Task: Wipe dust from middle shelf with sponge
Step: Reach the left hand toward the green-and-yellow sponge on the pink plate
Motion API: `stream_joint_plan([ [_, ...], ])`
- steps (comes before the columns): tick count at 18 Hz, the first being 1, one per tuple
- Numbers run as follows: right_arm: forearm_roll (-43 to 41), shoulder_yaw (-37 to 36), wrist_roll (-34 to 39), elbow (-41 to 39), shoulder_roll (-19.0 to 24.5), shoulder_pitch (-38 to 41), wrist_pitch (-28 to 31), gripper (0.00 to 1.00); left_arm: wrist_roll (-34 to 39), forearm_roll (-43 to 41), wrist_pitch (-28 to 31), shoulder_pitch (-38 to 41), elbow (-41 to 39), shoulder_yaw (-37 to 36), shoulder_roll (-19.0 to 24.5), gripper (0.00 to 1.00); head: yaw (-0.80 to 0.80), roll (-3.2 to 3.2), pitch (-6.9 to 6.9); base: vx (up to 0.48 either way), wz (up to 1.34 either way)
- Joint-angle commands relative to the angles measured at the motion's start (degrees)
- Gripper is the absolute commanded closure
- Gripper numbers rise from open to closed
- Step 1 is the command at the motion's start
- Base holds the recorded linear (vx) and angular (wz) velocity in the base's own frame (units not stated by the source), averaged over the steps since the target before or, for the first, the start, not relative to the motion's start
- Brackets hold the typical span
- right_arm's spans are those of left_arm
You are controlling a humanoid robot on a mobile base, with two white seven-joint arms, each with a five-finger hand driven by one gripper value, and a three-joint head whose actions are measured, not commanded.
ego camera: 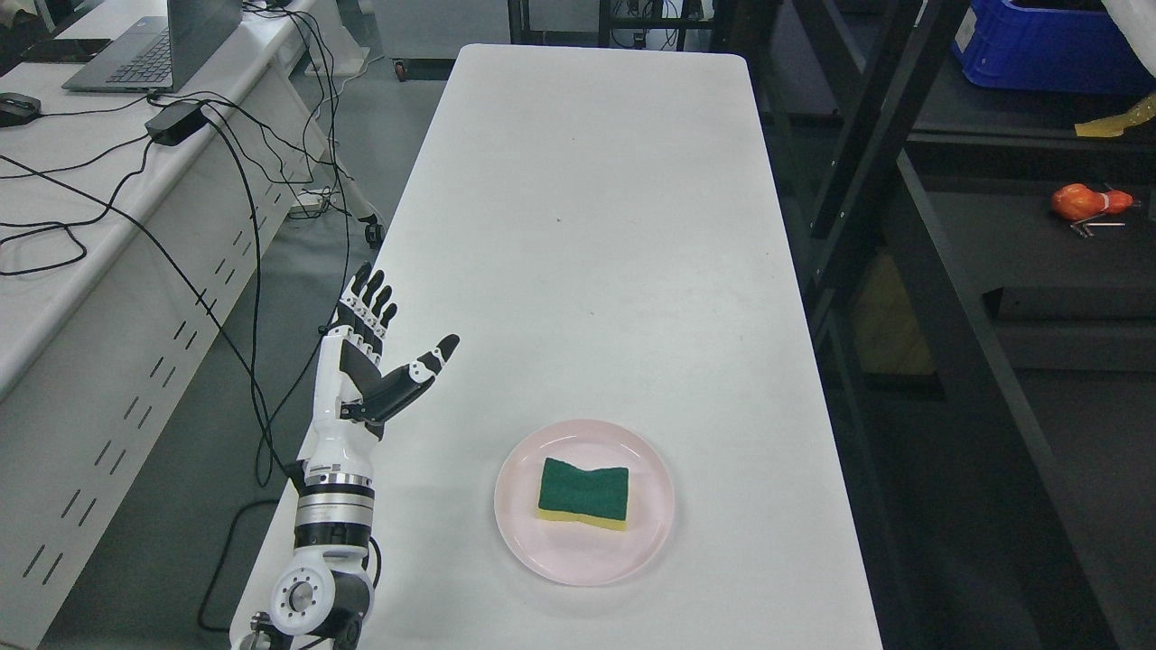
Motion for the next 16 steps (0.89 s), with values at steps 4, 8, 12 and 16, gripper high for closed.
stream_joint_plan([
  [4, 0.0, 0.0, 0.02, -1.0, -1.0, 0.0, 0.05, 0.0, -7.28, -0.26, -2.55, -0.47, 0.51, -0.78, 1.0, 0.02, 0.0, 0.0, 0.0, 0.001, -0.02],
  [8, 0.0, 0.0, 0.02, -1.0, -1.0, 0.0, 0.05, 0.0, -17.39, -12.35, -5.12, -1.87, 2.54, -0.87, 2.81, 0.02, 0.0, 0.0, 0.0, 0.017, -0.01],
  [12, 0.0, 0.0, 0.02, -1.0, -1.0, 0.0, 0.05, 0.0, -30.4, -31.85, -14.06, -2.23, 3.07, -2.19, 7.9, 0.02, 0.0, 0.0, 0.0, -0.006, 0.0],
  [16, 0.0, 0.0, 0.02, -1.0, -1.0, 0.0, 0.05, 0.0, -36.47, -46.29, -22.77, -5.64, 2.98, -3.59, 11.42, 0.03, 0.0, 0.0, 0.0, 0.0, 0.0],
])
